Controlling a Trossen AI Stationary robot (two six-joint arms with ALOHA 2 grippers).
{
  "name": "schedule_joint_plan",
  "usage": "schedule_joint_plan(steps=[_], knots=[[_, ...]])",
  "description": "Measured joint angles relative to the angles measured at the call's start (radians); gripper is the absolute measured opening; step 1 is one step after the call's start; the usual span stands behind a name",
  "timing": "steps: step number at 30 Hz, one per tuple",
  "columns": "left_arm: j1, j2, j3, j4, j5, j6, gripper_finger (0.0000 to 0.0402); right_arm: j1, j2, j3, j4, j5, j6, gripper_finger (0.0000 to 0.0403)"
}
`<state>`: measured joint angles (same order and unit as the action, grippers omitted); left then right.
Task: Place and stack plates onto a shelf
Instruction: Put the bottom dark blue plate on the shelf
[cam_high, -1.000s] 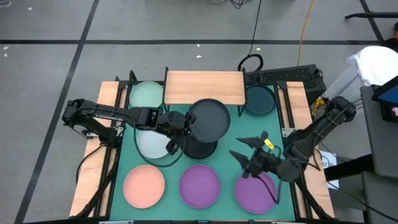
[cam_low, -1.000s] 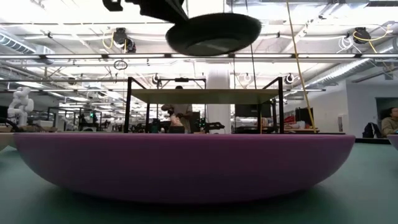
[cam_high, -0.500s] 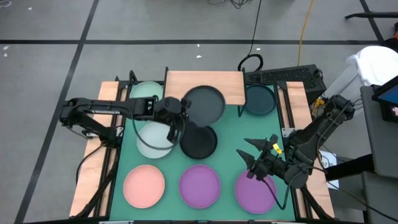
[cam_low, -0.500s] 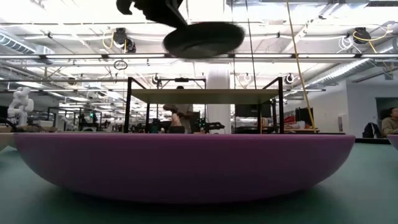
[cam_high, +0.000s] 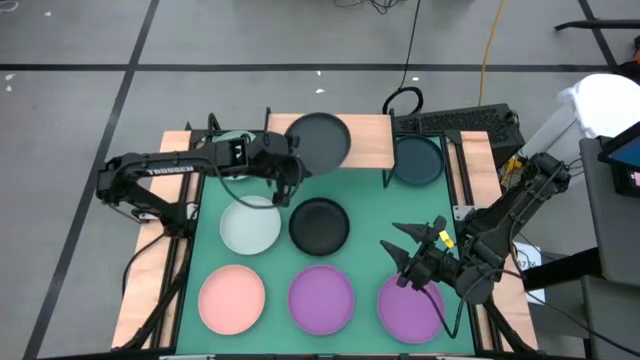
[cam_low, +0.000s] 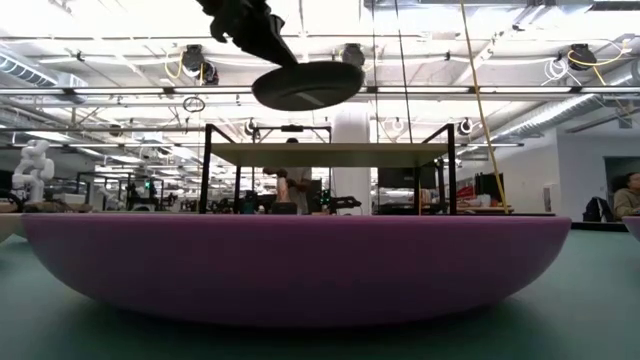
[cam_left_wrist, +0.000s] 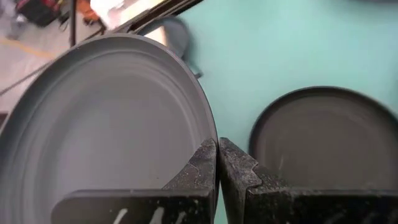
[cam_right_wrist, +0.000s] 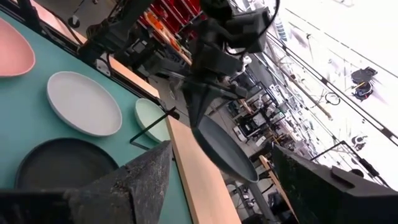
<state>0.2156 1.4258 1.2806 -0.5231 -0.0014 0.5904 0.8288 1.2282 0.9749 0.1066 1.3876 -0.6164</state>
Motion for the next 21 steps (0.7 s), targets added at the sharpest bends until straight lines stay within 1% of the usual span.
schedule_joint_plan(steps=[10, 15, 21], knots=[[0.096, -0.001, 0.0, -0.005, -0.002, -0.096, 0.0005, 0.0, 0.0, 0.0, -0.014, 0.0, 0.011, 0.0258], [0.117, -0.001, -0.004, 0.001, 0.001, -0.122, 0.0005, 0.0, 0.0, 0.0, -0.014, -0.001, 0.011, 0.0258], [0.123, -0.001, -0.06, 0.058, 0.0, -0.16, 0.0005, 0.0, 0.0, 0.0, -0.014, -0.001, 0.013, 0.0258]])
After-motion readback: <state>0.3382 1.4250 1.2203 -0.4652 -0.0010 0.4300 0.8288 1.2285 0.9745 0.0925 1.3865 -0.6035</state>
